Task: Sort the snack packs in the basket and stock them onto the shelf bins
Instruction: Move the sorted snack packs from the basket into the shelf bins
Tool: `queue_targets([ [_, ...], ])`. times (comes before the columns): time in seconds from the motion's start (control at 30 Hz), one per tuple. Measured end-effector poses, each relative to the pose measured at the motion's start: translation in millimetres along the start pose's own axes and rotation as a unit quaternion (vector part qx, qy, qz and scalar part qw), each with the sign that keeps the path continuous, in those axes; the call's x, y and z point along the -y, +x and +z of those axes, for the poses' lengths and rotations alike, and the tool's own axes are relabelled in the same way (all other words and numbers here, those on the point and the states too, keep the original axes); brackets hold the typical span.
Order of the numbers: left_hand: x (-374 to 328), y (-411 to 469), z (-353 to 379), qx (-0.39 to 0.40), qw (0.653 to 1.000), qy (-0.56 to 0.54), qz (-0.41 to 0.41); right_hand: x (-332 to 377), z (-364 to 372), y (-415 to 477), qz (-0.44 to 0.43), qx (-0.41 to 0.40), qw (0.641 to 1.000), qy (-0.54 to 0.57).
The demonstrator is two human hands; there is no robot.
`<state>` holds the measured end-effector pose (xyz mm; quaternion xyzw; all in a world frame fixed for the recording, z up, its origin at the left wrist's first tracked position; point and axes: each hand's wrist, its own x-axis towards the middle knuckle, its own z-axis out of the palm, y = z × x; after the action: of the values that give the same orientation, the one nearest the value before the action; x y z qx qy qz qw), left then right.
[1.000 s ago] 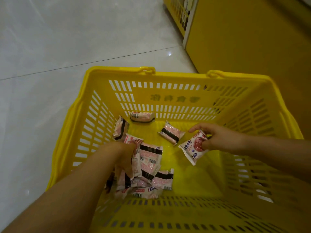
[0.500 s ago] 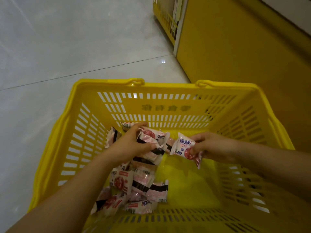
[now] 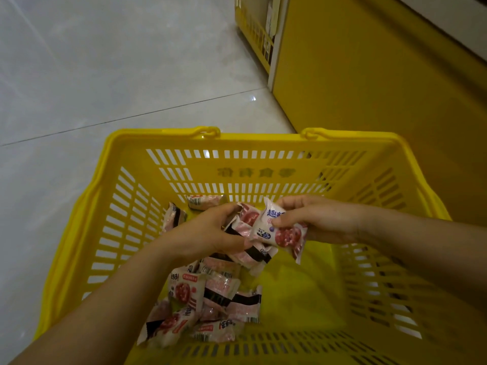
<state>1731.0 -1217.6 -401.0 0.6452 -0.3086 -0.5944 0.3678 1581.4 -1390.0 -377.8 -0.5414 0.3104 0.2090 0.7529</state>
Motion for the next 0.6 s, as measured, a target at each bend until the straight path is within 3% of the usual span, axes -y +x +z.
queue_targets([
  [0.1,-5.9,-4.9,-8.4,-0.032,0.998,0.048,0.015,1.0,-4.6,0.9,0.002,-0.06,0.998,0.029],
  [0.2,-7.6,-5.6,-19.1,-0.057,0.998,0.023,-0.001,-4.5,-11.5,-2.2,-0.003,-0.14,0.987,0.072],
  [0.37,-1.3,1.3,-18.0,-0.151,0.988,0.008,0.009,-15.1,-16.5,-10.2,0.014,-0.155,0.982,0.103],
  [0.6,-5.9,-3.0,-12.3,-0.059,0.998,0.023,0.018,-18.1,-8.0,-8.0,0.034,-0.141,0.984,0.108],
])
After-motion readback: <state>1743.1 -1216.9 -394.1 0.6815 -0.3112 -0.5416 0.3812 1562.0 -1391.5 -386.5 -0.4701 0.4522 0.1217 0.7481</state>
